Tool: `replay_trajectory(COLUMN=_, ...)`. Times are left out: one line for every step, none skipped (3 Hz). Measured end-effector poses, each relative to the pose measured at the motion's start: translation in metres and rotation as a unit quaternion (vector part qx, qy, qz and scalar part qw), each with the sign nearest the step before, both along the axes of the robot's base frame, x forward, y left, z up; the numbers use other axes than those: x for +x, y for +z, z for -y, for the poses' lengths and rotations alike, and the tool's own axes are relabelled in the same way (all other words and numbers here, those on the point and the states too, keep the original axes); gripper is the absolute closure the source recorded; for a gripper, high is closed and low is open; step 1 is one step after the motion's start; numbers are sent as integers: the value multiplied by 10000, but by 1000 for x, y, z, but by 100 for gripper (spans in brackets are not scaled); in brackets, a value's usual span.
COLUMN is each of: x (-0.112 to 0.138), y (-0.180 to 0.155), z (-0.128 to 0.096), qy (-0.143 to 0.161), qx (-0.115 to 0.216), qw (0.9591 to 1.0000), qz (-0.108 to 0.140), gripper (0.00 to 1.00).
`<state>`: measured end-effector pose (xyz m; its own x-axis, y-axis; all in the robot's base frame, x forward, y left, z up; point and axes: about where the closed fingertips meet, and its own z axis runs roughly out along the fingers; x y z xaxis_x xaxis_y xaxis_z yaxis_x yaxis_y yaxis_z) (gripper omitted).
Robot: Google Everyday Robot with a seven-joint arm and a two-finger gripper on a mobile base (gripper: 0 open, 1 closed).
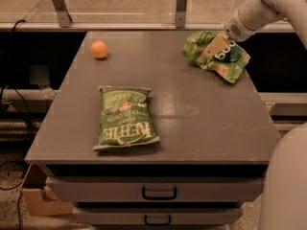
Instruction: Move green rice chip bag near green jalapeno chip bag
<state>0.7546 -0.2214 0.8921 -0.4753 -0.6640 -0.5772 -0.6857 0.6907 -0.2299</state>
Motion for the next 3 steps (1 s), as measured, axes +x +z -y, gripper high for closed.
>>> replay_trajectory(x=-1, y=-2, z=-3, qy=102, qx=-14, qw=9999, qz=-48, gripper=63)
replay_trajectory(x=-11, y=17, z=-16, qy=538, qx=-100, qw=9985, qz=24, gripper=86)
replay_trajectory(x=-39, y=43, z=-30, qy=1114, qx=-209, qw=9935, qz=96, gripper=100)
